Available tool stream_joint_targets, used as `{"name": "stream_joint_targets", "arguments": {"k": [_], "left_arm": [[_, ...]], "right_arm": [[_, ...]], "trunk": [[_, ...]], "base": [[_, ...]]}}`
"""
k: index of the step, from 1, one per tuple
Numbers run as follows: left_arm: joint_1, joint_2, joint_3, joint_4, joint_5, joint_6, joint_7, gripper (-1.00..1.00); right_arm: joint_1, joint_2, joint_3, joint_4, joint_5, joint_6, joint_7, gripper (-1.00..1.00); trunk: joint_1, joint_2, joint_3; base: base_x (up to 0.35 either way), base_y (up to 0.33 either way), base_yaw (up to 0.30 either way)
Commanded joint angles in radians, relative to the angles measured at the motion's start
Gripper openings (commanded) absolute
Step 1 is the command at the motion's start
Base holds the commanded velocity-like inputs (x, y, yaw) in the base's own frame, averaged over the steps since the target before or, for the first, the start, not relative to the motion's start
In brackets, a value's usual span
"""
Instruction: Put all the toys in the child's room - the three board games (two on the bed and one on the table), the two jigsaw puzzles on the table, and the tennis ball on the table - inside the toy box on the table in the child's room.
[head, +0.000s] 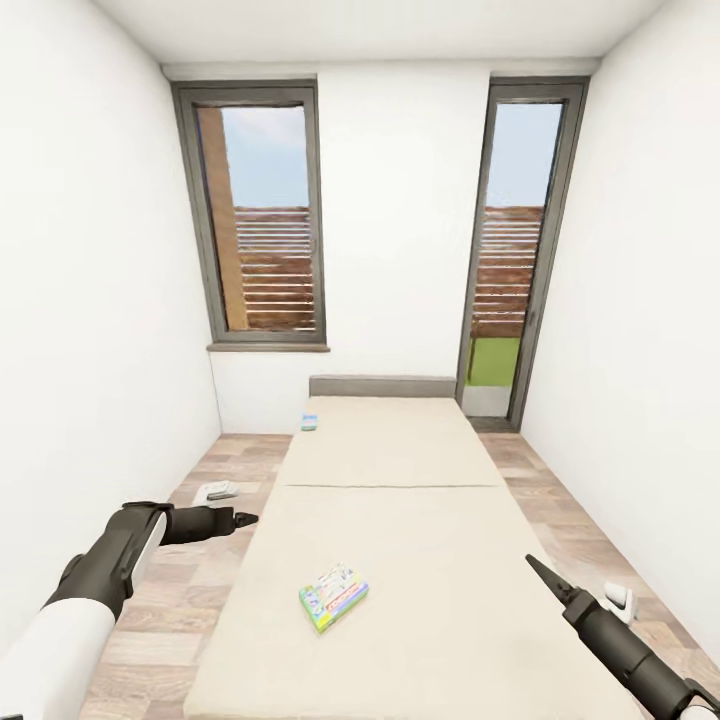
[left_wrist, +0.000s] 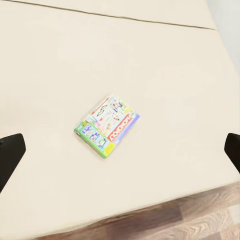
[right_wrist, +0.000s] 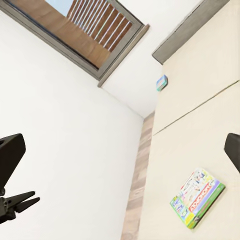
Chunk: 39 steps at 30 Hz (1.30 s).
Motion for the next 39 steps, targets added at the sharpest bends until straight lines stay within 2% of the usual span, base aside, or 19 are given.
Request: {"name": "stream_joint_targets", "arguments": {"k": [1, 18, 39], "left_arm": [[0.000, 0.000, 0.003, 0.000, -0.004, 0.005, -0.006, 1.00], [0.000, 0.000, 0.003, 0.000, -0.004, 0.006, -0.007, 1.00], [0.000, 0.000, 0.003, 0.000, -0.004, 0.005, -0.007, 1.00]], "right_arm": [[-0.001, 0.000, -0.001, 0.000, -0.005, 0.006, 0.001, 1.00], [0.000, 0.001, 0.000, -0.001, -0.004, 0.004, 0.000, 1.00], [0.000, 0.001, -0.001, 0.000, -0.005, 0.005, 0.001, 1.00]], "trunk": [[0.000, -0.001, -0.001], [0.000, -0.001, -0.005], [0.000, -0.001, -0.008]], "base": [[0.038, 0.161, -0.032], [0.098, -0.026, 0.029], [0.058, -0.137, 0.027]]}}
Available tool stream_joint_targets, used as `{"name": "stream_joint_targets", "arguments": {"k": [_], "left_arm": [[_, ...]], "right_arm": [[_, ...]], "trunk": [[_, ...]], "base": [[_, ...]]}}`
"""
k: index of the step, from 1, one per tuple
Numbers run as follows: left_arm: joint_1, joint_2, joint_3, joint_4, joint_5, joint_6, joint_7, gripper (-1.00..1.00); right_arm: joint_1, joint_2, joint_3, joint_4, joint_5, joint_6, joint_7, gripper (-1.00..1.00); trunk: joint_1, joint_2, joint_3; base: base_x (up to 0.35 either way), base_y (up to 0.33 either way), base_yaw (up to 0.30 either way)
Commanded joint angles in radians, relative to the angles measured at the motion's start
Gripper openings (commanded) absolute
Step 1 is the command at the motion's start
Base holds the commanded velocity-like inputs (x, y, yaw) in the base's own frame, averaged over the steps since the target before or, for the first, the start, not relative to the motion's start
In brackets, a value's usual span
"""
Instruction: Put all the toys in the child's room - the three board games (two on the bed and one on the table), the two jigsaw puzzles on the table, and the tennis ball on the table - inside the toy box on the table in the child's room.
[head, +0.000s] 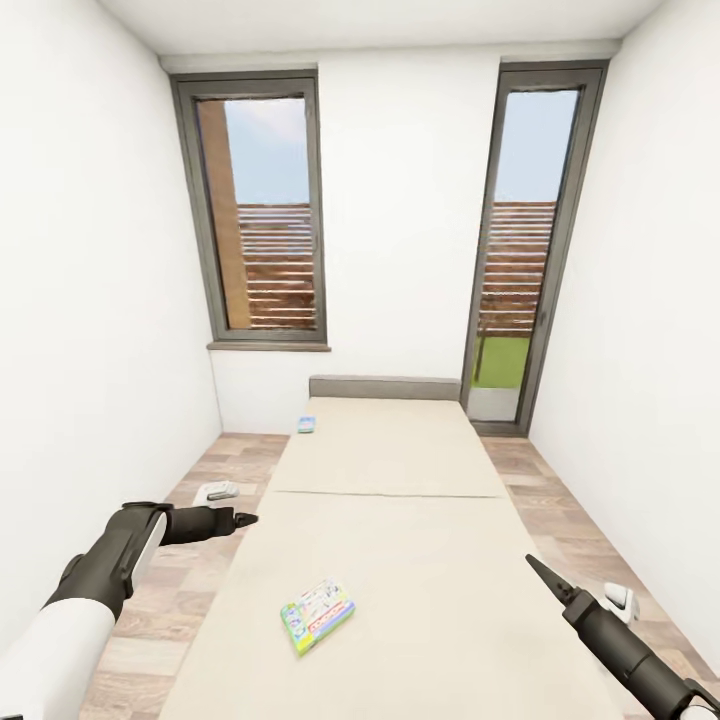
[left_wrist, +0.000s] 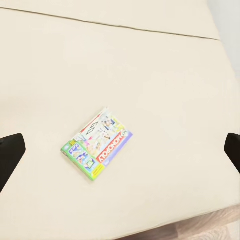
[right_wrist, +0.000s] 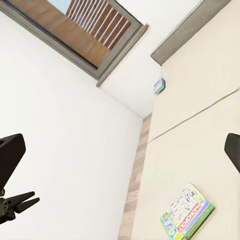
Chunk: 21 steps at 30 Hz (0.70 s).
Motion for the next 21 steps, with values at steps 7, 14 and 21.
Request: {"name": "stream_joint_targets", "arguments": {"k": [7, 14, 21], "left_arm": [[0.000, -0.001, 0.004, -0.001, -0.004, 0.007, -0.007, 1.00], [0.000, -0.001, 0.004, -0.001, -0.004, 0.008, -0.007, 1.00], [0.000, -0.001, 0.004, -0.001, -0.004, 0.006, -0.007, 1.00]], "right_arm": [[0.000, 0.000, -0.001, 0.000, -0.005, 0.005, 0.001, 1.00], [0.000, 0.000, 0.000, 0.000, -0.004, 0.006, 0.000, 1.00], [0.000, 0.000, -0.001, 0.000, -0.004, 0.008, -0.001, 1.00]], "trunk": [[0.000, -0.001, 0.000], [0.000, -0.001, -0.002], [0.000, -0.001, -0.003]], "base": [[0.011, 0.129, 0.000], [0.001, 0.269, 0.050], [0.081, 0.141, 0.033]]}}
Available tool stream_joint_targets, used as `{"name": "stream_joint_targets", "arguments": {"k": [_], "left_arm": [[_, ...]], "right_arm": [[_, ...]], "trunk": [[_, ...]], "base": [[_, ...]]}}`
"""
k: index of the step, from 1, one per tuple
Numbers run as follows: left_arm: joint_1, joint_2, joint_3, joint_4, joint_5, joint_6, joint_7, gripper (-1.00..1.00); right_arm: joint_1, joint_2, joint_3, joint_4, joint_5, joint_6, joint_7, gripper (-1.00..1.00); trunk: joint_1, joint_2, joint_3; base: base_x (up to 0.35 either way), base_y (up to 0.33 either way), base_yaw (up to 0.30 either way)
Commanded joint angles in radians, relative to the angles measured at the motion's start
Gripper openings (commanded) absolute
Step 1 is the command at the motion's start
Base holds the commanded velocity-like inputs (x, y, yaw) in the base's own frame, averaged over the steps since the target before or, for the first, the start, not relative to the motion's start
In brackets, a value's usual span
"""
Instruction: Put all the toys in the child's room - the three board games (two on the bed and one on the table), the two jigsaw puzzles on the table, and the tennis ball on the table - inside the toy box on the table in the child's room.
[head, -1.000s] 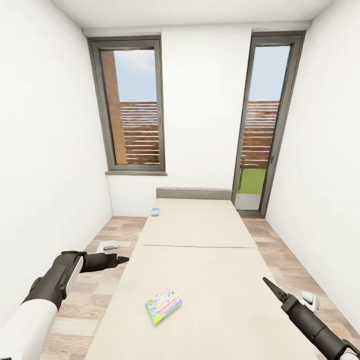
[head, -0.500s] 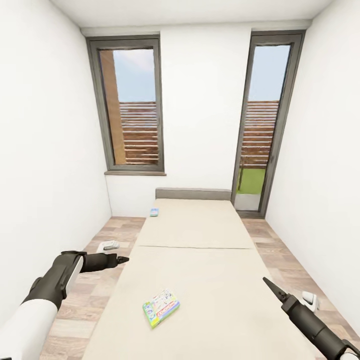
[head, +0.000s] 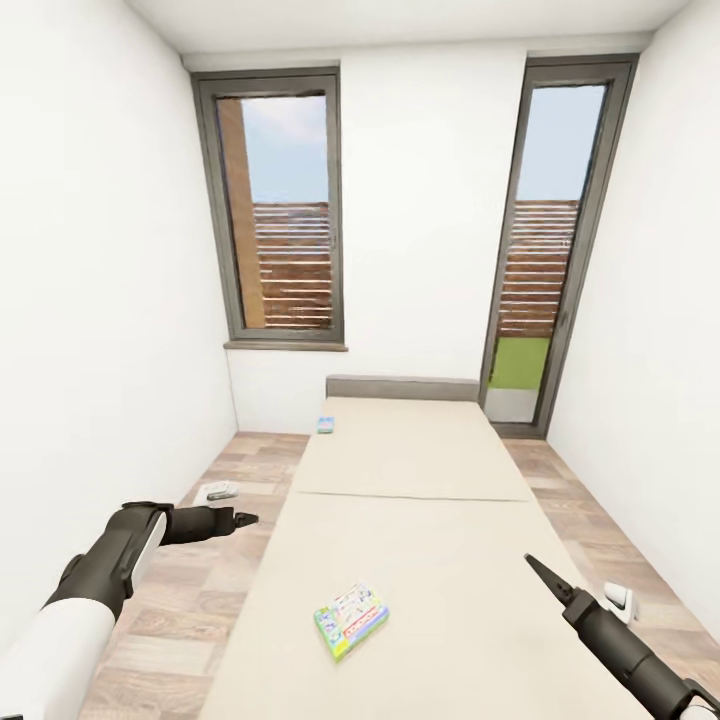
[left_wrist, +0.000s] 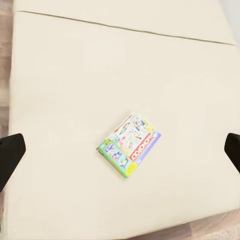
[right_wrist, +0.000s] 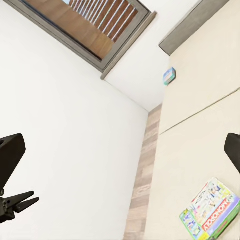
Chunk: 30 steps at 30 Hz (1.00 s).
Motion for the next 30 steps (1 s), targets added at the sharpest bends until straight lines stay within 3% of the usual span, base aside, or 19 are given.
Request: {"name": "stream_joint_targets", "arguments": {"k": [1, 12, 21, 30], "left_arm": [[-0.001, -0.001, 0.003, -0.001, -0.004, 0.006, -0.006, 1.00], [0.000, -0.001, 0.003, -0.001, -0.004, 0.005, -0.006, 1.00], [-0.001, -0.001, 0.003, -0.001, -0.004, 0.005, -0.006, 1.00], [-0.001, 0.001, 0.003, -0.001, -0.004, 0.005, -0.006, 1.00]], "right_arm": [[0.000, 0.000, -0.001, 0.000, -0.005, 0.008, 0.001, 1.00], [0.000, 0.000, 0.000, 0.000, -0.006, 0.004, 0.000, 1.00], [0.000, 0.000, -0.002, 0.005, -0.006, 0.006, -0.001, 1.00], [-0.001, 0.000, 0.000, 0.006, -0.005, 0.006, -0.001, 1.00]], "trunk": [[0.001, -0.001, -0.001], [0.001, -0.001, -0.001], [0.001, -0.001, -0.001], [0.001, -0.001, -0.001]], "base": [[0.159, 0.042, 0.004], [0.102, 0.187, -0.001], [0.005, 0.179, -0.144], [0.000, 0.042, -0.010]]}}
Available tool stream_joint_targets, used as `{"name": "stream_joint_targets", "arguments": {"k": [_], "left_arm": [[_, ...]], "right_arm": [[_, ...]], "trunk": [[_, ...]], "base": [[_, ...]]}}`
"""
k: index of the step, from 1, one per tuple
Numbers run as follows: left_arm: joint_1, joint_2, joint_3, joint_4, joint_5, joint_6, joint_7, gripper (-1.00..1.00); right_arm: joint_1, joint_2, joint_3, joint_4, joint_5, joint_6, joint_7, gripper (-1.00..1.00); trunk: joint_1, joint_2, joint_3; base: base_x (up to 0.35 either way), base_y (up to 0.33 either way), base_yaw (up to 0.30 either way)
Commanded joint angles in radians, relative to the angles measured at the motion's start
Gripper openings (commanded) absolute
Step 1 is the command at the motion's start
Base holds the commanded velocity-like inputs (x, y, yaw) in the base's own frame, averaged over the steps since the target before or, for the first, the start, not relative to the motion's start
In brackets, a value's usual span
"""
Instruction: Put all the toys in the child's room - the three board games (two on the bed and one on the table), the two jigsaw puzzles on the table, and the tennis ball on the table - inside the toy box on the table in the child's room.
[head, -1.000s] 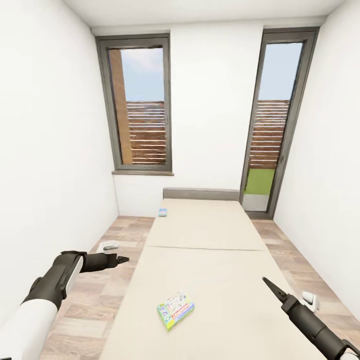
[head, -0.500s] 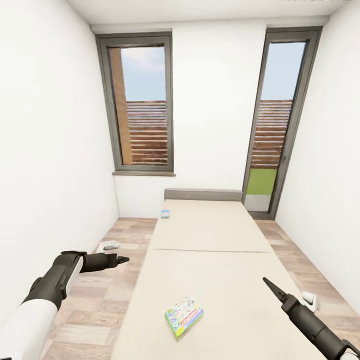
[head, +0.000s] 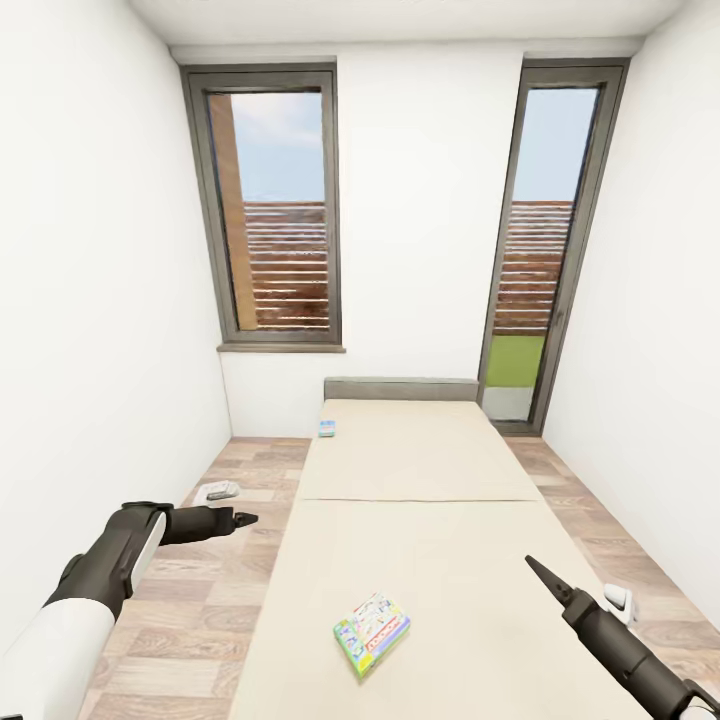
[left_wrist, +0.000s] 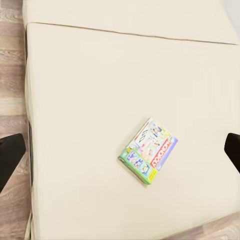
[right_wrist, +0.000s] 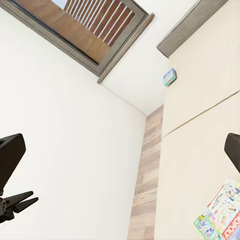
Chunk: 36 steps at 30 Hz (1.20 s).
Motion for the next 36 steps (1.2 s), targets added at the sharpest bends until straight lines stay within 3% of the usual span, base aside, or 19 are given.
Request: {"name": "stream_joint_targets", "arguments": {"k": [1, 15, 36], "left_arm": [[0.000, 0.000, 0.003, -0.001, -0.004, 0.006, -0.006, 1.00], [0.000, 0.000, 0.003, -0.001, -0.004, 0.006, -0.008, 1.00], [0.000, 0.000, 0.002, -0.001, -0.004, 0.006, -0.042, 1.00]], "right_arm": [[-0.001, 0.000, -0.001, 0.000, -0.005, 0.007, 0.001, 1.00], [-0.001, 0.000, -0.001, 0.000, -0.005, 0.008, 0.001, 1.00], [-0.001, -0.001, -0.003, 0.021, -0.005, 0.009, 0.002, 1.00]], "trunk": [[0.000, -0.001, -0.001], [0.000, -0.001, -0.001], [0.000, -0.001, -0.001]], "base": [[0.000, 0.052, -0.001], [0.049, 0.180, 0.000], [0.150, 0.103, 0.000]]}}
